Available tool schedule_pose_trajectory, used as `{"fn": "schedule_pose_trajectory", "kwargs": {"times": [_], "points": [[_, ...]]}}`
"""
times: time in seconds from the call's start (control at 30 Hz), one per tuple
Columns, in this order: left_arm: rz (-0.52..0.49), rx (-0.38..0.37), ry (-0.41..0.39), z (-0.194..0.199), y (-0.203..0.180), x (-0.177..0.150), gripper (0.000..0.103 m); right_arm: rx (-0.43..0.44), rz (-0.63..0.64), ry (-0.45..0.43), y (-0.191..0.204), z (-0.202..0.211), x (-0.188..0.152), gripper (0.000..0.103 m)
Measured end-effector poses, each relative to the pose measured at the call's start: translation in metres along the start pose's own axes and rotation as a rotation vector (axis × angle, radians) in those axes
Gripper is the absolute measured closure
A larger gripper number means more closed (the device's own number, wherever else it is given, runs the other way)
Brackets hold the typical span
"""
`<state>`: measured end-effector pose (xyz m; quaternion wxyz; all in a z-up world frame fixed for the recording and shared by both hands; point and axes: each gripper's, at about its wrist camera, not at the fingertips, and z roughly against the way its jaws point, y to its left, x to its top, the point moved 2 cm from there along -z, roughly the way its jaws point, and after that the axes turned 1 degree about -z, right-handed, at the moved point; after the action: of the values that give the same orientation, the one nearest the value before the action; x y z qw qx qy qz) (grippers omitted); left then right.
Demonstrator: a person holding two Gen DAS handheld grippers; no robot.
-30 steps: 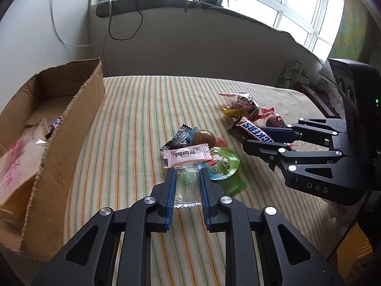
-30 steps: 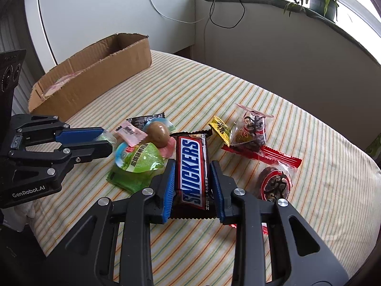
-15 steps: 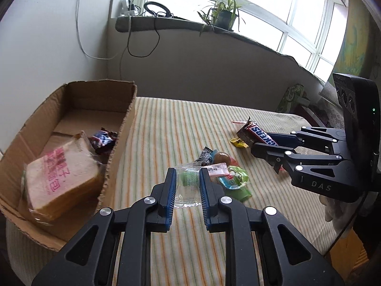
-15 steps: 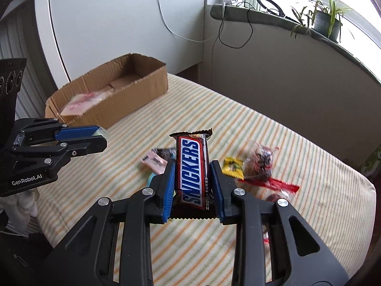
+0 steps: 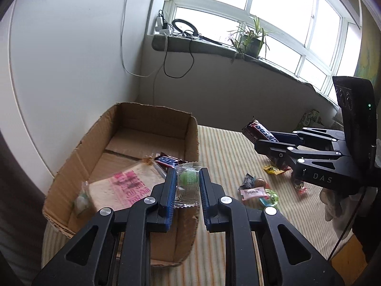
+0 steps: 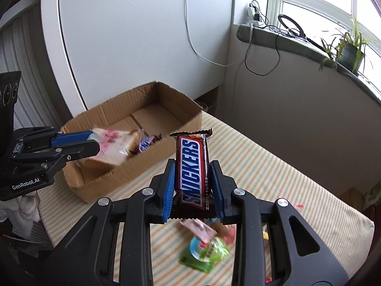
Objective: Organize snacks
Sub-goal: 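Carry the clear packet and Snickers bar over the box with both tools, then open both tools to drop the packet and Snickers into the box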
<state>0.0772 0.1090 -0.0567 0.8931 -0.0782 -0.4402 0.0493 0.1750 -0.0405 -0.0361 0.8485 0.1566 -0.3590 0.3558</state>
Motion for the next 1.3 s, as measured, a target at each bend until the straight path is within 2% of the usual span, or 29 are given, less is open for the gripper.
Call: {"fn": "schedule_pose_trajectory", "kwargs": {"times": [0.33, 0.53, 0.83, 1.23, 1.27, 1.3], "points": [[0.053, 0.043, -0.021, -0.003, 0.050, 0.024, 0.085, 0.042, 0.035, -0.003, 0.031, -0.029, 0.047, 0.073], [0.055, 0.060, -0.010, -0.013, 0.063, 0.030, 0.085, 0.052, 0.048, 0.024, 0.045, -0.059, 0.065, 0.073], [0.073, 0.090, 0.011, -0.029, 0.071, 0.032, 0.085, 0.061, 0.026, 0.078, 0.048, -0.100, 0.072, 0.073], [0.077, 0.116, 0.032, -0.037, 0.076, 0.033, 0.084, 0.077, 0.026, 0.099, 0.053, -0.114, 0.074, 0.073], [0.080, 0.121, 0.030, -0.036, 0.077, 0.033, 0.084, 0.072, 0.026, 0.095, 0.053, -0.113, 0.074, 0.067], [0.084, 0.129, 0.027, -0.035, 0.077, 0.034, 0.082, 0.069, 0.025, 0.092, 0.053, -0.112, 0.075, 0.056]]}}
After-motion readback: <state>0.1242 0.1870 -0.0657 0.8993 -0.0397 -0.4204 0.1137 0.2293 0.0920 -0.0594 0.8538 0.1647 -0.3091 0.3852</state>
